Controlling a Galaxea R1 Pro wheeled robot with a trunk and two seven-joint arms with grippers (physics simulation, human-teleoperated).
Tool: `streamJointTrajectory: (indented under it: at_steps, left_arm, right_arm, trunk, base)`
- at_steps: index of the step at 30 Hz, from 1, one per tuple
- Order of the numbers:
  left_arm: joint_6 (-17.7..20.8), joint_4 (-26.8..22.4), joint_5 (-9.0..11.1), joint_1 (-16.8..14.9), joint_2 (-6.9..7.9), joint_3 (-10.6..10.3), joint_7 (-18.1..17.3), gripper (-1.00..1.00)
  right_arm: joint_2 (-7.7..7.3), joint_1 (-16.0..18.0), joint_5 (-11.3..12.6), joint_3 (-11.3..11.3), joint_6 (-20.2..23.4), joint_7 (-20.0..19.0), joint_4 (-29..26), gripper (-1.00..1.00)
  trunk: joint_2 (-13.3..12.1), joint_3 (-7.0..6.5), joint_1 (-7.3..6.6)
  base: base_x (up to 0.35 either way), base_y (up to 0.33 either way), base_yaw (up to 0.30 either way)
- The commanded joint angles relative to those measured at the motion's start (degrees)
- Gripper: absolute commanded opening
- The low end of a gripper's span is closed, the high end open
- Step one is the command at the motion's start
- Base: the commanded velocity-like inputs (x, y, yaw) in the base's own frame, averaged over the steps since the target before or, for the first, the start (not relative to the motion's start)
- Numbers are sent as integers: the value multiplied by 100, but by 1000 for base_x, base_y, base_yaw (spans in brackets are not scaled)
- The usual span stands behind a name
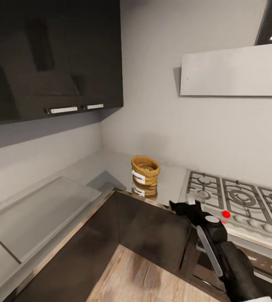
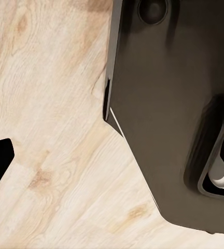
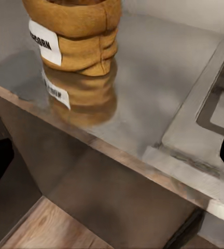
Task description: In the kitchen, take the popcorn bag from the countertop, put it into the microwave, and heat it until the popcorn is cooked so the cooked popcorn ends up inside the bag.
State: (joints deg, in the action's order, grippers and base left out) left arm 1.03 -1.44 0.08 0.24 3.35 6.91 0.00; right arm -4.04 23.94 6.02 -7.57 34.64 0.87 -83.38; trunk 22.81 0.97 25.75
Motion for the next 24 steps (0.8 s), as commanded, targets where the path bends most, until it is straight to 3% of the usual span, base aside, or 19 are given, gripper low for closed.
streamJointTrajectory:
  at_steps: [1,2,5,7,9,12,17,19,24]
  left_arm:
    - [11,-14,1,3,-1,39,0,100]
    - [11,-14,1,3,-1,39,0,100]
    - [11,-14,1,3,-1,39,0,100]
    - [11,-14,1,3,-1,39,0,100]
    - [11,-14,1,3,-1,39,0,100]
    - [11,-14,1,3,-1,39,0,100]
    - [11,-14,1,3,-1,39,0,100]
    - [11,-14,1,3,-3,39,0,100]
    - [11,-14,1,3,-18,39,0,100]
  right_arm:
    - [-4,386,54,2,520,117,-4,100]
    - [-5,800,56,6,1010,220,1,100]
    - [-7,1755,57,9,1933,336,36,100]
    - [-8,2356,57,18,2277,424,419,100]
    - [-9,2961,57,122,2377,611,1175,100]
    - [-9,3932,57,348,2425,850,2748,100]
    - [-9,5414,57,432,2441,1022,5173,100]
    - [-9,5857,57,436,2442,1151,5665,100]
    - [-9,6429,57,441,2451,1338,6495,100]
  trunk:
    - [11,11,3]
    - [11,11,3]
    - [11,11,3]
    - [11,11,3]
    - [11,11,3]
    - [11,11,3]
    - [11,11,3]
    - [11,11,3]
    - [11,11,3]
  base:
    - [0,0,0]
    - [0,0,0]
    - [0,0,0]
    - [0,0,0]
    - [0,0,0]
    - [0,0,0]
    - [0,0,0]
    - [0,0,0]
    - [0,0,0]
